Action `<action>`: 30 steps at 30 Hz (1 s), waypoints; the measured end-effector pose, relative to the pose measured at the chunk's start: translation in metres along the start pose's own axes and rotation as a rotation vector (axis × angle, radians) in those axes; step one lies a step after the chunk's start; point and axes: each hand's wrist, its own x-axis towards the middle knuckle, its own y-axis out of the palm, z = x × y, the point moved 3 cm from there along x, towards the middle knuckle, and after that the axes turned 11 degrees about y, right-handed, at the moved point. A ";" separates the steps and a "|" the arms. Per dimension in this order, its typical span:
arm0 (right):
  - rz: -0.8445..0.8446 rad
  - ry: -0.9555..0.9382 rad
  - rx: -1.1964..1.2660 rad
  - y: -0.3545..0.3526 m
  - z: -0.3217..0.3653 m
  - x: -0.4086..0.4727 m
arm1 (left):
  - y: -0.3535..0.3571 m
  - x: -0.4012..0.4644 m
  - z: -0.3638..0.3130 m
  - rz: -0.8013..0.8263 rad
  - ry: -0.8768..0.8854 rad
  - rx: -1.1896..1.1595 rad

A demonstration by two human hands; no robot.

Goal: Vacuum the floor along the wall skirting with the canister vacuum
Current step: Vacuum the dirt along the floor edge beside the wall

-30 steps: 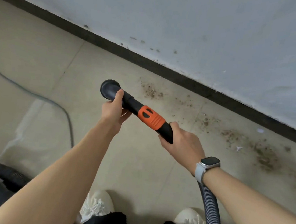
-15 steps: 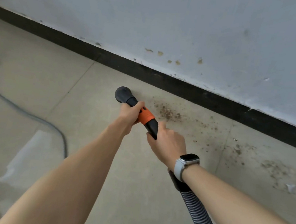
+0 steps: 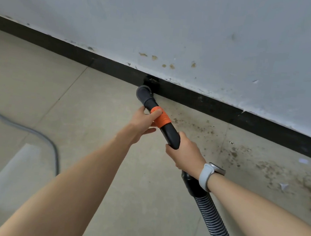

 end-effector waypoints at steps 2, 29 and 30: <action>-0.023 0.011 -0.034 -0.012 -0.007 -0.004 | 0.017 -0.007 -0.001 0.021 0.017 -0.008; -0.336 0.279 -0.231 -0.098 -0.136 -0.115 | 0.193 -0.085 0.005 0.444 -0.121 0.024; -0.323 0.260 -0.223 -0.097 -0.131 -0.115 | 0.187 -0.084 0.004 0.431 -0.117 0.014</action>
